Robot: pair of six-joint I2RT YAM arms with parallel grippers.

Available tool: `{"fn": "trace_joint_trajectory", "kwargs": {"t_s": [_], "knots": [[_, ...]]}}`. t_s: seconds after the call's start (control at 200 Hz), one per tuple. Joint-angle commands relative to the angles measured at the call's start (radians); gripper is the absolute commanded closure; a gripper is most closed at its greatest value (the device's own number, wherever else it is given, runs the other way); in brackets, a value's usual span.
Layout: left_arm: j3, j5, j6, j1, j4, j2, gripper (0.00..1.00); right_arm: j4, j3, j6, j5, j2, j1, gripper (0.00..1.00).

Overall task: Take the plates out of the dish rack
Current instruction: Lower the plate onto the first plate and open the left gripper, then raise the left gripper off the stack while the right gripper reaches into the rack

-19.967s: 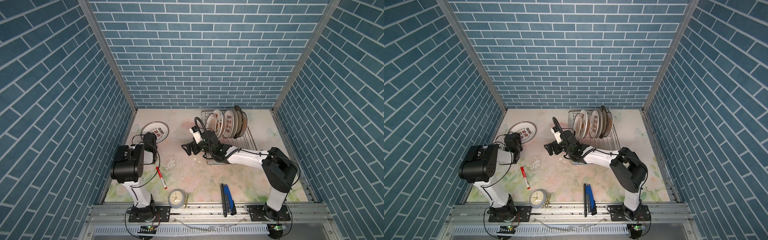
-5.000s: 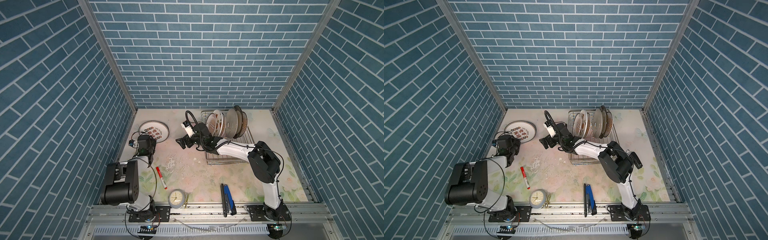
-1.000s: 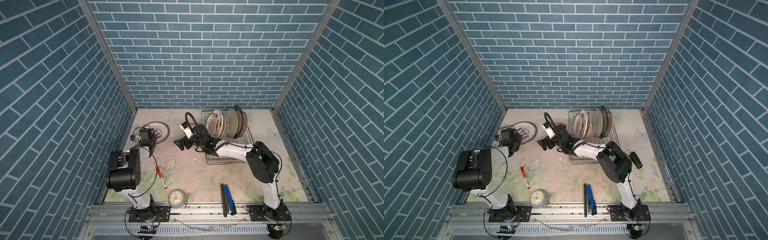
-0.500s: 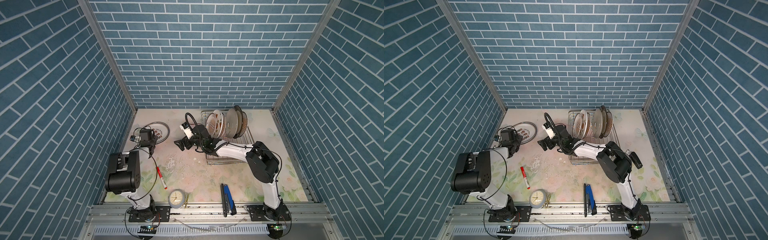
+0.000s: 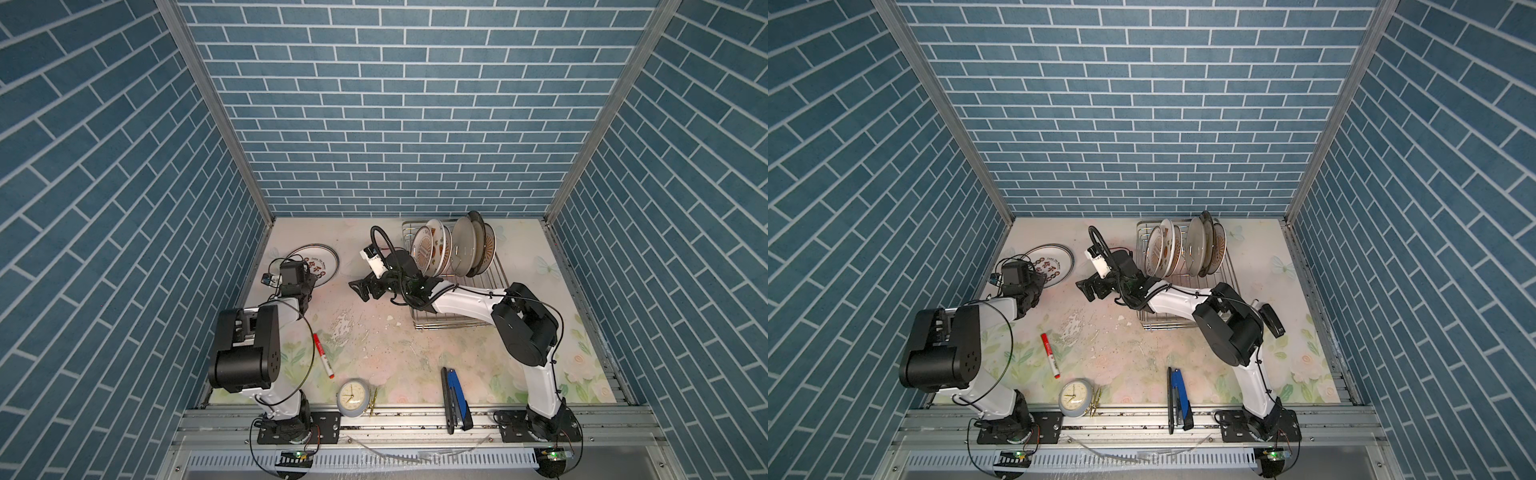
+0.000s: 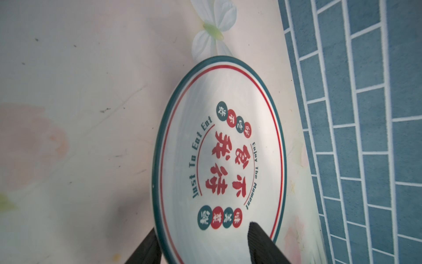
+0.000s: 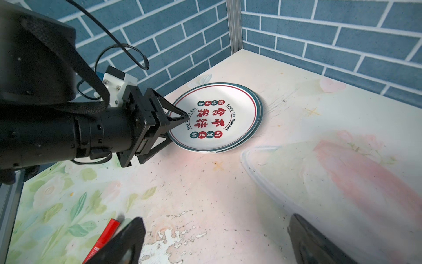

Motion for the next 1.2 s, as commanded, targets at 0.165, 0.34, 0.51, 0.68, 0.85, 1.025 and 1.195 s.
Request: {"fn": "trace_joint_trajectory", "kwargs": {"t_s": [0.165,0.34,0.51,0.68,0.85,1.025,1.195], "knots": [[-0.073,-0.020,0.011,-0.004,-0.009,-0.079,0.38,0.019,-0.035,0.013,0.013,-0.041,0.003,0.01],[-0.129,0.023,0.023,-0.015,0.073,-0.141,0.25,0.037,-0.074,0.014,0.006,-0.077,0.005,0.01],[-0.142,0.001,0.137,-0.102,0.023,-0.317,0.00,0.052,-0.121,0.013,0.003,-0.138,0.010,0.01],[-0.139,-0.095,0.242,-0.234,-0.083,-0.513,0.00,0.057,-0.185,0.015,0.018,-0.216,0.015,0.01],[-0.174,-0.128,0.417,-0.387,-0.051,-0.689,0.00,0.081,-0.279,0.044,0.066,-0.329,0.016,0.01],[-0.213,-0.105,0.481,-0.502,0.013,-0.775,0.00,0.141,-0.433,0.082,0.161,-0.497,0.015,0.01],[-0.247,0.031,0.506,-0.589,0.150,-0.738,0.00,0.096,-0.544,0.092,0.287,-0.659,0.013,0.01]]}}
